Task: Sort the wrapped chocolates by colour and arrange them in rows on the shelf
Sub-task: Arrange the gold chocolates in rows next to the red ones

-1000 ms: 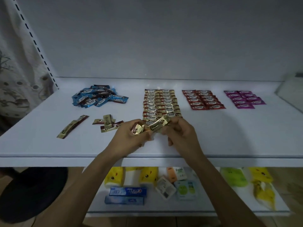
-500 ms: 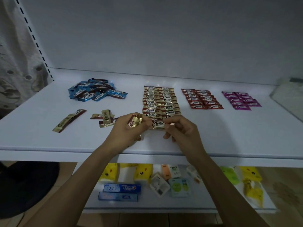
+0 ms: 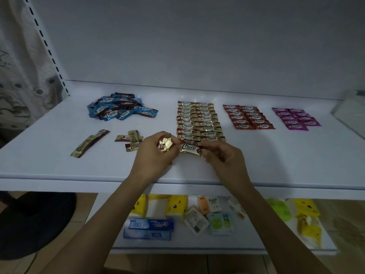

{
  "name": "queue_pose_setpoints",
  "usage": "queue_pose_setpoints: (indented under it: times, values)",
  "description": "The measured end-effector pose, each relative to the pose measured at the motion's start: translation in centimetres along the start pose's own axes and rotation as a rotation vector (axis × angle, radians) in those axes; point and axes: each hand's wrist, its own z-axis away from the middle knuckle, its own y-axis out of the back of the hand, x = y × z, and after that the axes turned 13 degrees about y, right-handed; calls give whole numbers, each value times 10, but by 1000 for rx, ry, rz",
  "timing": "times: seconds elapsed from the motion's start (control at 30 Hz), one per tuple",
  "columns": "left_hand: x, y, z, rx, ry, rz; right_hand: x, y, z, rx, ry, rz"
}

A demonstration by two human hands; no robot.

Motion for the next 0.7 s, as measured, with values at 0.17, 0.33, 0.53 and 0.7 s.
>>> queue_pose_setpoints:
  times: [0.17, 0.33, 0.53, 0.7]
  values:
    - [-11, 1, -3, 97, -94, -437, 4, -13, 3, -9, 71, 317]
    - [-15, -2, -2, 156, -188, -501, 3, -19, 3, -23, 102, 451]
    - [-18, -4, -4, 155, -262, -480, 6, -21, 5, 1, 160, 483]
    - [-19, -7, -9, 158, -232, -569, 7, -21, 5, -20, 148, 503]
